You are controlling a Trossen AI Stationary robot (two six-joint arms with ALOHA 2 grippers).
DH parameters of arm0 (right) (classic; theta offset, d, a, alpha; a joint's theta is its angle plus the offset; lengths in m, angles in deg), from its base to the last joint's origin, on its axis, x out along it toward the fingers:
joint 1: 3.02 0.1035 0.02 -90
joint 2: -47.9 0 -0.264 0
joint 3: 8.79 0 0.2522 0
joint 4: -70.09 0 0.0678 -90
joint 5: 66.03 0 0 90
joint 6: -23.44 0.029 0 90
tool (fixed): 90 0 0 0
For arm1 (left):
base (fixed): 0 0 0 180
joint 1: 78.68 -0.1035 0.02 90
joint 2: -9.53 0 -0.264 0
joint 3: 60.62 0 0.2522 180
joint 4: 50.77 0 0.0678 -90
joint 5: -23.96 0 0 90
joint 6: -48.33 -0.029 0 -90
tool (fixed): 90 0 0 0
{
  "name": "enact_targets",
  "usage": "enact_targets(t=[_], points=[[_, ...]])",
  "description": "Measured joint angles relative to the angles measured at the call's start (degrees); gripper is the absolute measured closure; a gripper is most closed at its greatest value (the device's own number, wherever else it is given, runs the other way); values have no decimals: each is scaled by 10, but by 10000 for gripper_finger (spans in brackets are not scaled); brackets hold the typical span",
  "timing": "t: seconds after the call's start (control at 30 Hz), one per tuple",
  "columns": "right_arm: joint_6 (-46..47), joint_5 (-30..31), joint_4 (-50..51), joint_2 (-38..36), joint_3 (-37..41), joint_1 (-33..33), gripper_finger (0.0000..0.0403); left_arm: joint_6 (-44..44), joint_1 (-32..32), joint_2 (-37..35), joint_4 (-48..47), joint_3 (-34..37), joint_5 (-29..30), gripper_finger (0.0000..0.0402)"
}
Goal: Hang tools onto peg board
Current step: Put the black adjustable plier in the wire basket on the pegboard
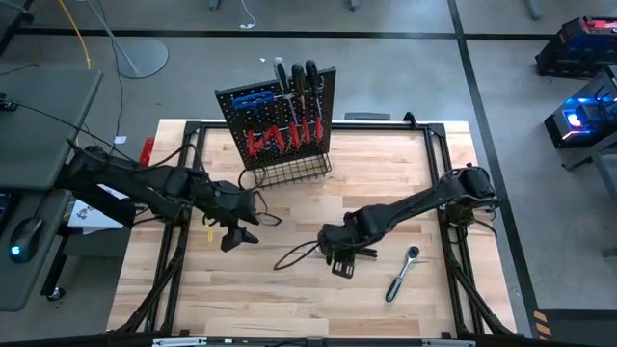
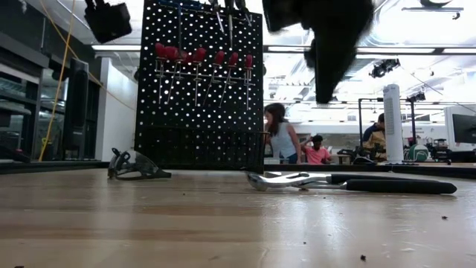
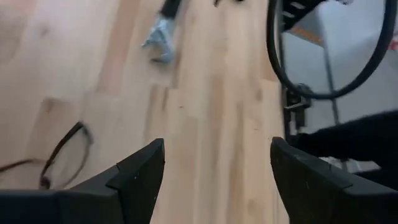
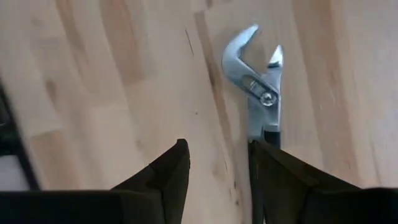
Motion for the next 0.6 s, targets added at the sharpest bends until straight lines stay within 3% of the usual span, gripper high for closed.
enact_targets(t=[0.3,0.47,0.6], points=[[-99,69,-96,0,132,-6,237,73,0,1,-15,0,53,133],[-183,61,-180,0,171,-6,237,88,0,4,-16,0,78,133],[-172,55,-188,0,189,-25,237,95,1,4,-16,0,79,133]])
